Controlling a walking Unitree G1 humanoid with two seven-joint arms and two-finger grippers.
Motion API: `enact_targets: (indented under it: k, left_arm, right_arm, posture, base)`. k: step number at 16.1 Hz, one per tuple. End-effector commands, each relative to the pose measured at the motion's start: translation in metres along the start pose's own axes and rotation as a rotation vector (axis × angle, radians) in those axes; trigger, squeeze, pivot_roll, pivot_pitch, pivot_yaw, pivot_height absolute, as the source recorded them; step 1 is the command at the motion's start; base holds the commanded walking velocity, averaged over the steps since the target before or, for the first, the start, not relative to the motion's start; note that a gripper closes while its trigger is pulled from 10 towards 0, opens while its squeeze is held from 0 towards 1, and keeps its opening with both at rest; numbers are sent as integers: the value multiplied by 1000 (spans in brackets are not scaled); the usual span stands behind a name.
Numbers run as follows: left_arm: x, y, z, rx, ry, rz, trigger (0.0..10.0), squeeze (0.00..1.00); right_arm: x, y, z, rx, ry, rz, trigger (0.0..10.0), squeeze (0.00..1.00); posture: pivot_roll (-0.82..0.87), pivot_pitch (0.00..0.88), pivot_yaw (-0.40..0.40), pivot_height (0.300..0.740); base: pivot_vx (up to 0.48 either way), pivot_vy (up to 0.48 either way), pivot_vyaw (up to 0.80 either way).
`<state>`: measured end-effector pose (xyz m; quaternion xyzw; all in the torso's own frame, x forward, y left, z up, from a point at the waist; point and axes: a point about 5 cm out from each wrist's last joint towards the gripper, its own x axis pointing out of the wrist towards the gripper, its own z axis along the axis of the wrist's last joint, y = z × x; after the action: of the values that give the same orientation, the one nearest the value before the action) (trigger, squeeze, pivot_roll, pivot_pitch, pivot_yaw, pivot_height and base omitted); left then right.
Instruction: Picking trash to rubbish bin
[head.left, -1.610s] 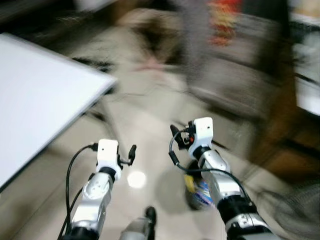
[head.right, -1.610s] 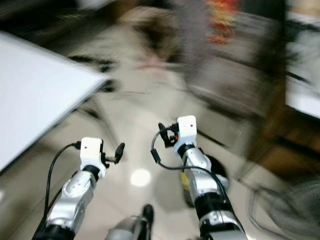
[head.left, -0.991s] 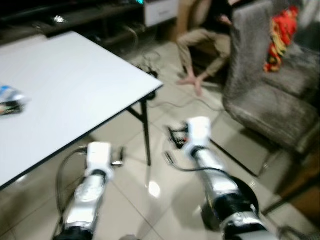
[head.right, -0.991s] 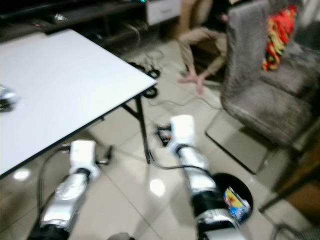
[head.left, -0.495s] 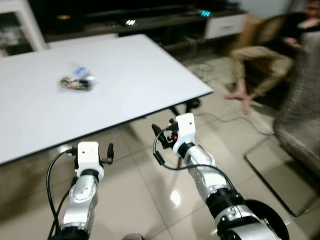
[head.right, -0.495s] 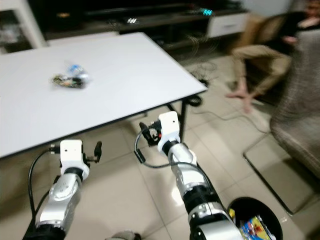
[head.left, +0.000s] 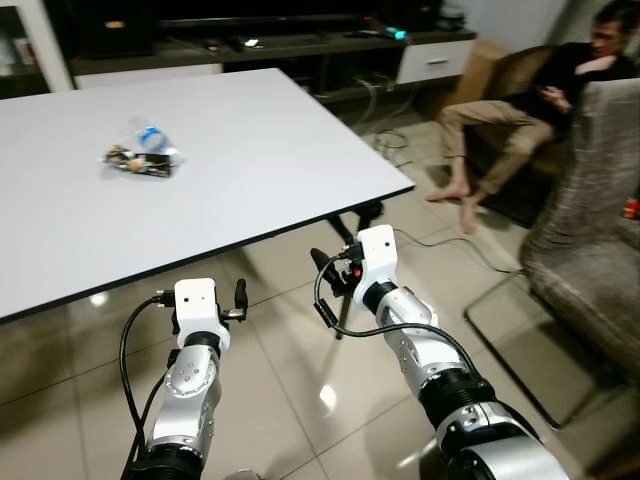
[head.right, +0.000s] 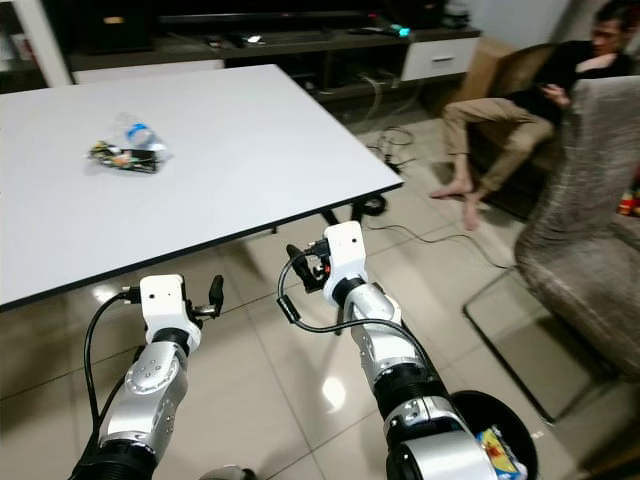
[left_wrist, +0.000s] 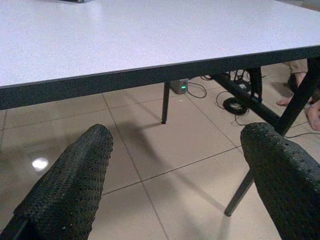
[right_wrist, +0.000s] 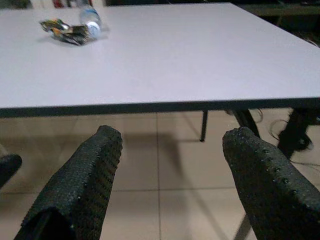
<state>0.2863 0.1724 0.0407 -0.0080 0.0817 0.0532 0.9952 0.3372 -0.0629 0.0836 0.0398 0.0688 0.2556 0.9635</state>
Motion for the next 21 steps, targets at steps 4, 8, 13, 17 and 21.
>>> enact_targets:
  k: [4, 8, 13, 17, 21]
  left_arm:
    - [3, -11, 5, -33, -31, -4, 10000, 0]
    - [9, -16, 36, 15, -180, -10, 10000, 0]
    - [-3, -5, 48, 5, -242, 17, 10000, 0]
    - [-5, -2, 46, -25, -230, 55, 10000, 0]
    - [-8, -10, 50, -63, -242, 67, 10000, 0]
  right_arm:
    - [1, -5, 0, -3, 7, -18, 10000, 0]
    - [0, -12, 7, -34, -32, -34, 10000, 0]
    - [-5, -26, 18, -67, -85, -62, 10000, 0]
    - [-10, -34, 17, -73, -81, -73, 10000, 0]
    - [-14, -35, 16, -106, -69, -36, 10000, 0]
  posture:
    - [12, 0, -80, 740]
    - [-4, 0, -83, 740]
    - [-17, 0, -77, 740]
    - [-28, 0, -99, 740]
    - [-29, 0, -131, 740]
  base:
    - [0, 0, 0]
    - [0, 0, 231]
    - [0, 0, 493]
    - [0, 0, 119]
    - [0, 0, 0]
